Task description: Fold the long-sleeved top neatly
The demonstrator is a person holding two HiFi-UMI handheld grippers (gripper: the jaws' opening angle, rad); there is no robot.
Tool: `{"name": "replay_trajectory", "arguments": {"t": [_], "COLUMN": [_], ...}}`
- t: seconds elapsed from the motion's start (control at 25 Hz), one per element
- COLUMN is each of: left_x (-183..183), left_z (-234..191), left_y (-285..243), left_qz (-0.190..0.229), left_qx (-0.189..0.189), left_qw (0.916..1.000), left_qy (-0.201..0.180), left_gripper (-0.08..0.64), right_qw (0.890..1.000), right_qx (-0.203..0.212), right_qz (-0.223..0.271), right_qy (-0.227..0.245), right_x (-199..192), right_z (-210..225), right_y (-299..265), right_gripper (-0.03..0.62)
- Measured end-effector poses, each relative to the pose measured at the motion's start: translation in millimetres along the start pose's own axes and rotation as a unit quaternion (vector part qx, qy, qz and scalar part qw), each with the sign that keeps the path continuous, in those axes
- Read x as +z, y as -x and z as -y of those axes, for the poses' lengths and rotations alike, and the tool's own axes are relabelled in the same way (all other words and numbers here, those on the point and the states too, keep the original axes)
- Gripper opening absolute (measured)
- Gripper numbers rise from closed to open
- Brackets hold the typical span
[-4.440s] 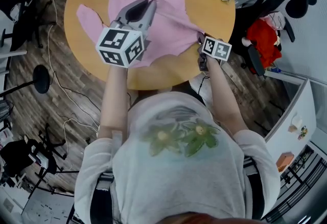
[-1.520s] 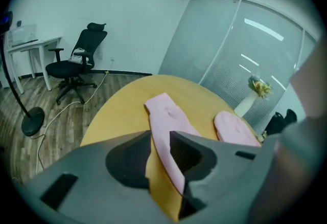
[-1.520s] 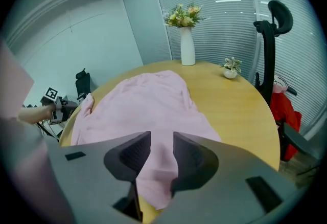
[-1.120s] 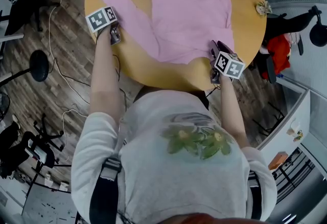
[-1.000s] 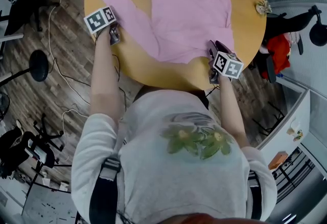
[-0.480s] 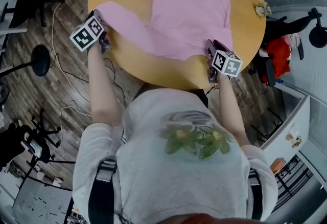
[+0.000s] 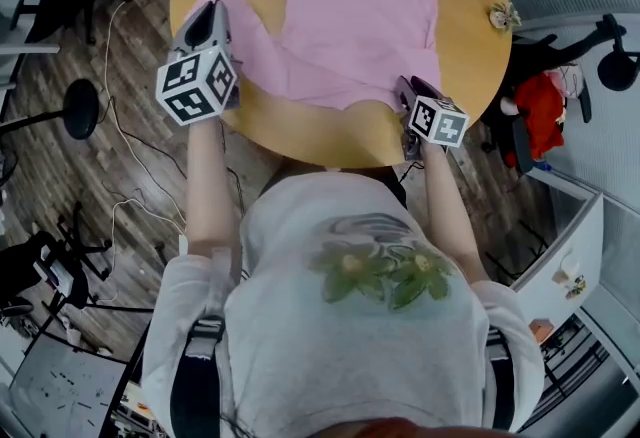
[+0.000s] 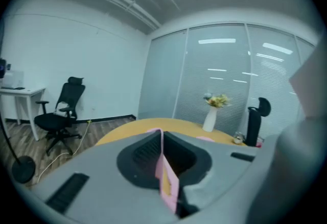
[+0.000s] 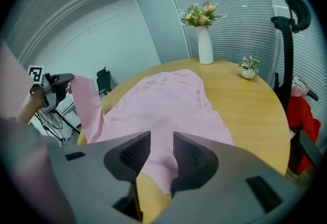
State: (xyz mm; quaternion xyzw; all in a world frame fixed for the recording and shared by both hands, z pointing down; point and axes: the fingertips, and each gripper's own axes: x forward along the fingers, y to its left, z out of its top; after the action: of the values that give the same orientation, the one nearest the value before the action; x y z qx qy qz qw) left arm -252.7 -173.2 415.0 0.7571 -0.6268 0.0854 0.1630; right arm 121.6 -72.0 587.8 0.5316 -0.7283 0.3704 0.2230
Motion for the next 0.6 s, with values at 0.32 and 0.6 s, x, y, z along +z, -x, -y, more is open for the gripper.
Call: {"name": "replay_trajectory", "arguments": {"t": [0.32,0.6], "left_x": [-153,-264], "left_z": [309,323], "left_y": [-15,9], "left_qz": [-0.158,-0.293], "left_qx": [-0.257,-0.278], "left_qw": [0.9329,0.8756], "left_qy": [-0.196,-0.264], "left_gripper": [0.174,0.218], "right_qw": [1.000,0.998], "right_qx": [0.014,0.034], "right_qz": [-0.022,-0.044], "right_qy": [0.003,-0.006], "right_x": [-15,-30], "right_z": [39,60], "right_y": [19,24], "right_gripper": [0.132,0.167]}}
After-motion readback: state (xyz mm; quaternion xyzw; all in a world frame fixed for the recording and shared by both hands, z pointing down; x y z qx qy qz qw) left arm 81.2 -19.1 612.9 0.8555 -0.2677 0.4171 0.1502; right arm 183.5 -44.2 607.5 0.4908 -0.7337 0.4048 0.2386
